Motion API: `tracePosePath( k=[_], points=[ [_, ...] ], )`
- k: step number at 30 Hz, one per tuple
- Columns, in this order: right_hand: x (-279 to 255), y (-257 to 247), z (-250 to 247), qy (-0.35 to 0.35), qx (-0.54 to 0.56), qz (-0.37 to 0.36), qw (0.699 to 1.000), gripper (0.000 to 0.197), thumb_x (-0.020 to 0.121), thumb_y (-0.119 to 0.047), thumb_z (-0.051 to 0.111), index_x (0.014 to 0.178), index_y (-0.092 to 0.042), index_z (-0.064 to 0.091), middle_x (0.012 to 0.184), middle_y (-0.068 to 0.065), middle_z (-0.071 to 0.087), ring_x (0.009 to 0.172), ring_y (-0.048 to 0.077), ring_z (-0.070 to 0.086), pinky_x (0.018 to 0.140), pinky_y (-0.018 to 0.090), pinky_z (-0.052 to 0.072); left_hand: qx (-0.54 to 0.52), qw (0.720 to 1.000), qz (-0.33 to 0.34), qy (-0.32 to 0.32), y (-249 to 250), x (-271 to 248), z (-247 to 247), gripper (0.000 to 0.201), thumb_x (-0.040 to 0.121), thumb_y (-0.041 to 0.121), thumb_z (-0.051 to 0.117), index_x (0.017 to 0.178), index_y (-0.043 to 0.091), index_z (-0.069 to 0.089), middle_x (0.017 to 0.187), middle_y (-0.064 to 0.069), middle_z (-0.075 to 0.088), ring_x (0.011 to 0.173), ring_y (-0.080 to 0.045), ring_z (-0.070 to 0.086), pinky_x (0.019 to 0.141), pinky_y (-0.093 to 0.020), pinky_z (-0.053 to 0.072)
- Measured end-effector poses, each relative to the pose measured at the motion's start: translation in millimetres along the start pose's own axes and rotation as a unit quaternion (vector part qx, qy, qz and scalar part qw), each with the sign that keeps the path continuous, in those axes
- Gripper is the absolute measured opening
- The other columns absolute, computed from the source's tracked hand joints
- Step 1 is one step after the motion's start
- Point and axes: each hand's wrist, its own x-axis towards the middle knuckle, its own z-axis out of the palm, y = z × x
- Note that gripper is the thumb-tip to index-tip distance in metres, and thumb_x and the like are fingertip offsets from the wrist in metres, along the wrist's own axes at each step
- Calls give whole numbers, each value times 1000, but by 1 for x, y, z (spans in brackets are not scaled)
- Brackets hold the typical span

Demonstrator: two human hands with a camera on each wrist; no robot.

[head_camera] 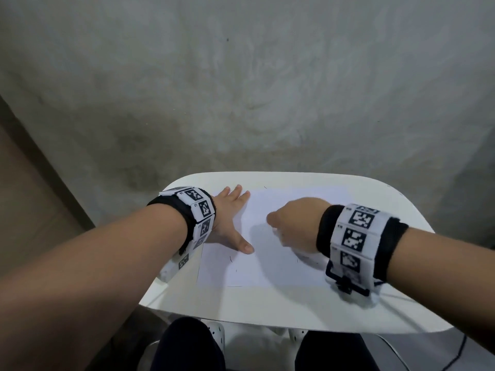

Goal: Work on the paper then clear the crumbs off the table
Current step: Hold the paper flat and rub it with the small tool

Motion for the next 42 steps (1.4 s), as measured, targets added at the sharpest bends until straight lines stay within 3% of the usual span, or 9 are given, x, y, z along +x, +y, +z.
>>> tracePosePath(
  k=[6, 9, 13, 21, 25, 30, 34, 39, 42],
  points=[
    [1, 61, -9, -42, -18, 106, 993, 16, 93, -14, 46, 106, -16, 56, 115, 1, 64, 98, 26, 60, 74, 30, 44, 1, 1000, -7, 6, 3, -1, 0, 132, 69, 74, 66, 151, 21, -23, 159, 1, -28, 148, -21, -20, 118, -48, 1],
    [17, 43, -14, 27, 78, 46, 996, 18, 94, -16, 45, 107, -14, 56, 104, 3, 62, 90, 25, 55, 70, 26, 38, -3, 1000, -5, 8, 1, 0, 1, 133, 68, 75, 66, 151, 22, -23, 159, 1, -28, 148, -21, -20, 118, -48, 0],
    [29, 29, -15, 73, 34, 18, 997, 13, 89, -15, 47, 78, -19, 53, 73, -3, 51, 81, 27, 54, 64, 27, 39, -7, 1000, 0, 16, 0, 0, 3, 133, 68, 75, 67, 152, 21, -21, 160, 0, -26, 148, -22, -19, 120, -49, 1],
    [-18, 33, -25, -73, -94, 31, 992, 17, 91, -17, 47, 90, -15, 63, 86, 2, 60, 81, 26, 56, 69, 29, 46, -7, 1000, -7, 26, 3, -3, 3, 130, 70, 73, 67, 152, 22, -20, 160, 2, -25, 148, -20, -19, 119, -48, 2],
    [0, 17, -32, -5, -87, 29, 996, 26, 93, -13, 49, 67, -10, 48, 67, 0, 45, 76, 27, 51, 67, 29, 43, -13, 1000, -6, 22, 3, -4, 2, 131, 70, 72, 67, 152, 21, -20, 160, 1, -26, 148, -21, -18, 119, -47, 1],
    [-22, 17, -11, -24, -68, -10, 997, 23, 94, -20, 46, 101, -9, 66, 98, 6, 66, 89, 27, 60, 77, 28, 48, -11, 1000, -7, 23, 3, -3, 3, 131, 69, 72, 68, 152, 22, -20, 160, 1, -26, 148, -21, -18, 119, -47, 1],
    [-26, 37, -20, -105, -5, -8, 994, 15, 86, -14, 54, 80, -18, 67, 70, -6, 57, 75, 22, 51, 58, 22, 39, -4, 1000, -9, 21, 3, -3, 2, 131, 70, 73, 67, 152, 21, -21, 160, 1, -26, 148, -21, -18, 119, -48, 2],
    [11, 43, -25, -45, 173, 85, 980, 25, 86, -21, 61, 98, -1, 69, 58, -4, 57, 52, 13, 49, 55, 22, 40, -4, 1000, -9, 22, 3, -3, 2, 131, 69, 74, 66, 152, 22, -21, 160, 2, -26, 148, -20, -18, 118, -48, 2],
    [19, 30, -28, -59, 162, 99, 980, 12, 87, -15, 62, 95, -6, 60, 60, -1, 48, 51, 12, 40, 46, 21, 30, -13, 1000, -9, 24, 1, -1, 3, 131, 68, 73, 67, 152, 23, -20, 160, 3, -26, 148, -19, -18, 119, -47, 1]
  ],
)
